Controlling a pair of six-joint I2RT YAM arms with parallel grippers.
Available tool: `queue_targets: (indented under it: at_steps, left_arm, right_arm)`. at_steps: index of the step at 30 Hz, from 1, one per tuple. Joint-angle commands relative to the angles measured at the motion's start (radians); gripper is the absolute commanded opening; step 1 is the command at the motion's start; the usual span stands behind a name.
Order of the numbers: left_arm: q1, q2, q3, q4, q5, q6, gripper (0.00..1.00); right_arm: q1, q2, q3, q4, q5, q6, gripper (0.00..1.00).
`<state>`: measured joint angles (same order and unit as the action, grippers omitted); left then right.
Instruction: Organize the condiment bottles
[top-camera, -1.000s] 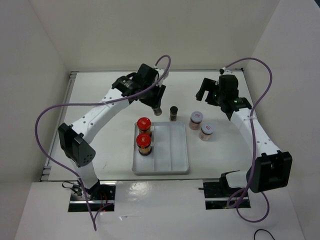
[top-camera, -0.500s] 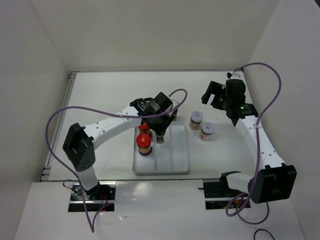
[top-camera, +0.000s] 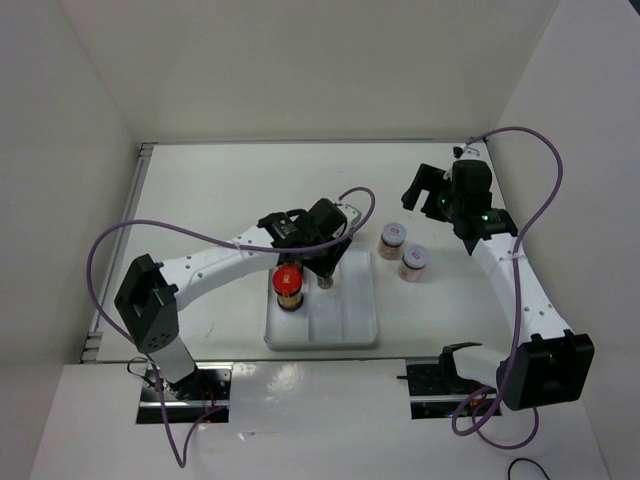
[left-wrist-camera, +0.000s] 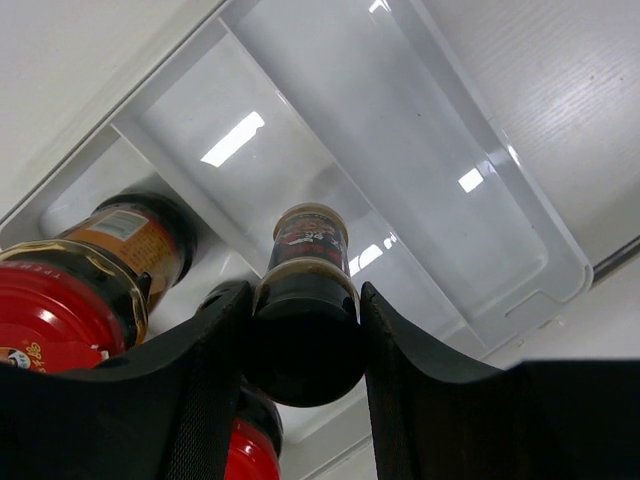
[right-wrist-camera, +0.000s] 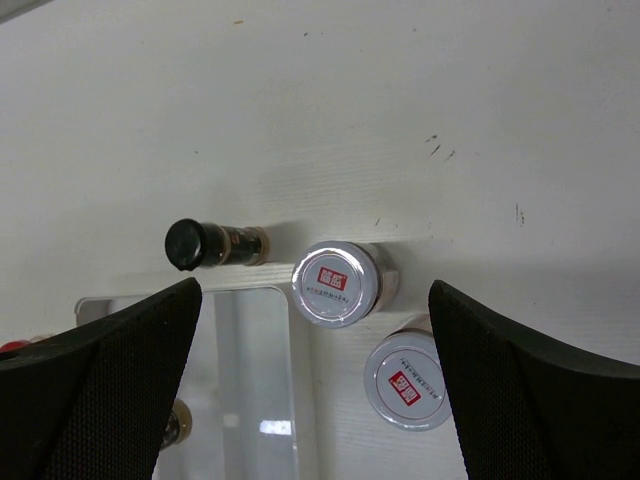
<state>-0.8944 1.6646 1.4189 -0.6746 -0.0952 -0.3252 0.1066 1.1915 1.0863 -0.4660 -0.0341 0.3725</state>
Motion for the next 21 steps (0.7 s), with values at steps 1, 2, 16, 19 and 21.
queue_targets:
  at_steps: [1, 2, 16, 19, 21]
  left_arm:
    - [-0.008, 0.026, -0.008, 0.041, -0.052, -0.028, 0.35]
    - [-0.008, 0.044, -0.008, 0.041, -0.089, -0.040, 0.35]
    - [-0.008, 0.133, 0.011, 0.052, -0.110, -0.049, 0.40]
    - [-0.008, 0.133, 0.011, 0.052, -0.101, -0.049, 0.44]
    - [-0.017, 0.133, 0.002, 0.052, -0.101, -0.049, 0.53]
  right_arm:
    - [-0.007, -0.041, -0.009, -0.005, -0.007, -0.006, 0.99]
    - [-0.007, -0.041, -0.009, -0.005, -0.007, -0.006, 0.99]
    - [-0.007, -0.032, -0.019, -0.005, 0.002, -0.006, 0.99]
    - [-0.007, -0.032, -0.019, -0.005, 0.002, -0.006, 0.99]
    - [-0.007, -0.032, -0.019, -0.005, 0.011, -0.015, 0.99]
